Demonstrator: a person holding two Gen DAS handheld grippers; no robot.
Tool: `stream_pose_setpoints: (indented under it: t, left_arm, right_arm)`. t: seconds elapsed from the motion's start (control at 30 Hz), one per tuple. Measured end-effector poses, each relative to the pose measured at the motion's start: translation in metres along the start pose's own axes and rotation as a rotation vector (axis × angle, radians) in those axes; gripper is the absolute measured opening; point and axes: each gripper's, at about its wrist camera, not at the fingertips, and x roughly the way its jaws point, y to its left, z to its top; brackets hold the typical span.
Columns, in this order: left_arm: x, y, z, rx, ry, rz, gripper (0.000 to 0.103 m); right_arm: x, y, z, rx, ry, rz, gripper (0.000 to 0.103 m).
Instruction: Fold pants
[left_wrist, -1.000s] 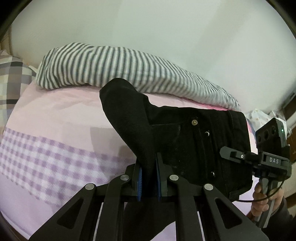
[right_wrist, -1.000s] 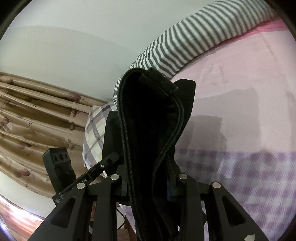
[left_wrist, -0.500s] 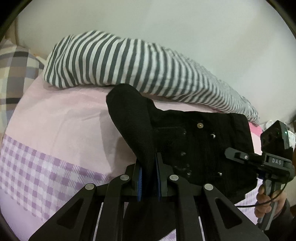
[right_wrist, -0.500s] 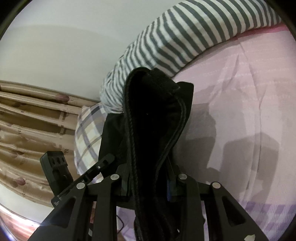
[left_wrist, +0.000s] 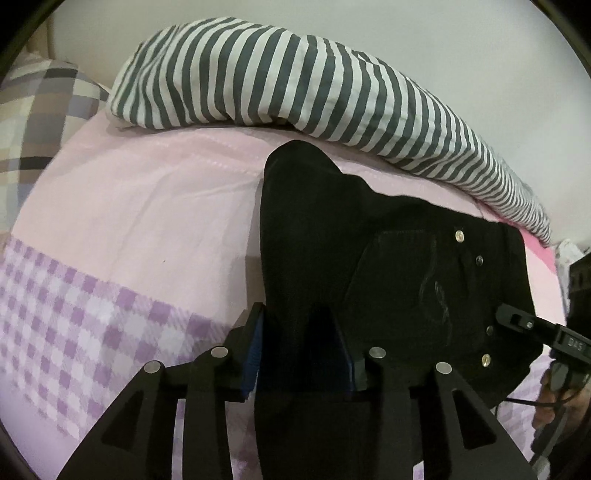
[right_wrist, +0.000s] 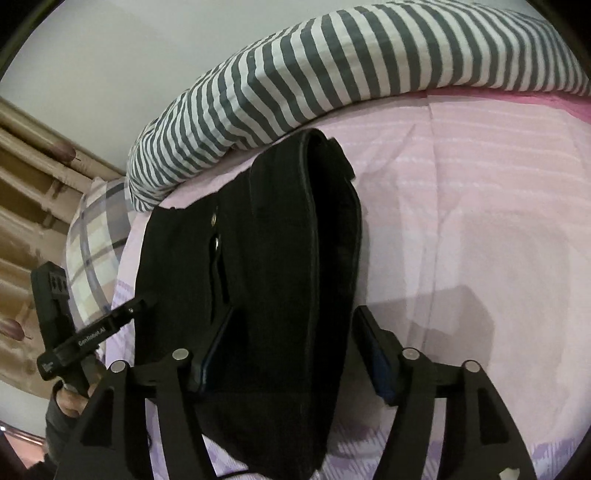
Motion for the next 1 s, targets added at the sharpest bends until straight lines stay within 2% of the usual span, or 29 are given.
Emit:
stream_pose_setpoints:
  t: [0.17, 0.27, 0.37, 0.47, 0.6, 0.7, 0.9, 1.0]
  left_arm:
    - [-0.025, -0.013, -0.021, 0.020, -0.026, 0.114, 0.037]
    - [-0.039, -0.019, -0.032, 0.017, -0.034, 0.148, 0.038]
    - [-0.061, -0.029, -0.047, 0.032, -0.055, 0.193, 0.044]
    - [-0.081, -0.040, -0.059, 0.051, -0.084, 0.214, 0.054]
    - [-0.109, -0.057, -0.077, 0.088, -0.131, 0.250, 0.059]
    - [-0.122, -0.064, -0.086, 0.088, -0.147, 0.244, 0.064]
    - [-0.140, -0.076, -0.110, 0.092, -0.174, 0.262, 0.068]
    - [-0.145, -0.079, -0.121, 0.098, -0.182, 0.258, 0.069]
  right_arm:
    - [-0.016, 0.005, -0.015, -0.011, -0.038, -0.039, 0.064]
    - [-0.028, 0.005, -0.022, 0.000, -0.065, -0.049, 0.064]
    - [-0.038, 0.006, -0.029, 0.016, -0.089, -0.060, 0.065]
    - [-0.051, 0.013, -0.037, -0.016, -0.107, -0.106, 0.066]
    - [-0.066, 0.022, -0.055, -0.061, -0.123, -0.150, 0.066]
    - [-0.079, 0.031, -0.071, -0.077, -0.142, -0.162, 0.068]
    - [-0.103, 0.056, -0.097, -0.139, -0.214, -0.210, 0.078]
    - [-0.112, 0.069, -0.108, -0.155, -0.249, -0.232, 0.088]
